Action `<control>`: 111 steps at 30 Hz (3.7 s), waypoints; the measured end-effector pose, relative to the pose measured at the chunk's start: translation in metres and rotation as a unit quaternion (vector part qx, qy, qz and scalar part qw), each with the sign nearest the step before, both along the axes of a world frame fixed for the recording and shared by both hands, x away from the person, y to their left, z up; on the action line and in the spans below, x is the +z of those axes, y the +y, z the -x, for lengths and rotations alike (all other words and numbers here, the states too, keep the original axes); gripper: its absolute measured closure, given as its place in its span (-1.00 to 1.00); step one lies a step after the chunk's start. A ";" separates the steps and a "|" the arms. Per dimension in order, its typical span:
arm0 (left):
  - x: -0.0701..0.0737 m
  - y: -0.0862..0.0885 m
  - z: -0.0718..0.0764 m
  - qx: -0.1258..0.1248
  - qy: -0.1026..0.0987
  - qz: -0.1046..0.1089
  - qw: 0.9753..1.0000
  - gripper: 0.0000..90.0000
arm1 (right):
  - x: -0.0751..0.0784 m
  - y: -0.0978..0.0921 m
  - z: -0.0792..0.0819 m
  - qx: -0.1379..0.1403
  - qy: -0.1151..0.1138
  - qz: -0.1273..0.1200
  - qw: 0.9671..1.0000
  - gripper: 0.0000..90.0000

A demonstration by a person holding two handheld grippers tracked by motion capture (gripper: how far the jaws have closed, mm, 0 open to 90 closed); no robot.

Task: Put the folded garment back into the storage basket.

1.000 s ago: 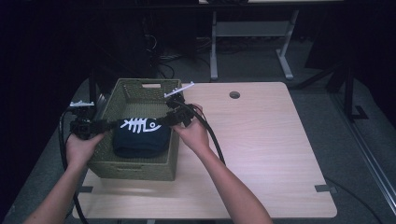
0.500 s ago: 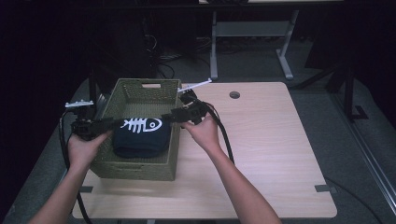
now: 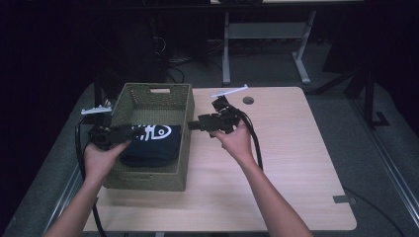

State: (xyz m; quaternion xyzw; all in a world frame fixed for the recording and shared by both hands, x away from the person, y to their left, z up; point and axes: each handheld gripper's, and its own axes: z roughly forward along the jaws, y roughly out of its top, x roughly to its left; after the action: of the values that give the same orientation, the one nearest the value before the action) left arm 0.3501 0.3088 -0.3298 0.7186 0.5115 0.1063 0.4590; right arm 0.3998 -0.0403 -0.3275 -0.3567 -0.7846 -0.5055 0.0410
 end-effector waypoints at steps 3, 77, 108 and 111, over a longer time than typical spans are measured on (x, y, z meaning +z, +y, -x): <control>0.002 -0.005 0.000 -0.004 -0.001 0.006 1.000 -0.36 | 0.001 -0.008 0.001 -0.003 -0.002 -0.003 1.000 -0.14; 0.009 -0.143 0.003 -0.141 -0.018 0.035 0.989 -0.44 | -0.029 -0.196 0.048 -0.108 0.004 0.002 0.994 -0.24; -0.007 -0.182 0.027 -0.187 -0.017 0.030 0.982 -0.44 | -0.056 -0.231 0.076 -0.139 0.020 0.019 0.990 -0.26; -0.009 -0.185 0.031 -0.193 -0.018 0.029 0.981 -0.44 | -0.059 -0.234 0.078 -0.142 0.020 0.026 0.989 -0.27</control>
State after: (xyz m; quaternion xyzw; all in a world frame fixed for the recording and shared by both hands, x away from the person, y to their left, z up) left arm 0.3194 0.1234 -0.3392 0.7881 0.3582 0.0138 0.5004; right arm 0.3213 -0.2743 -0.3869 -0.4756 -0.7377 -0.4785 -0.0252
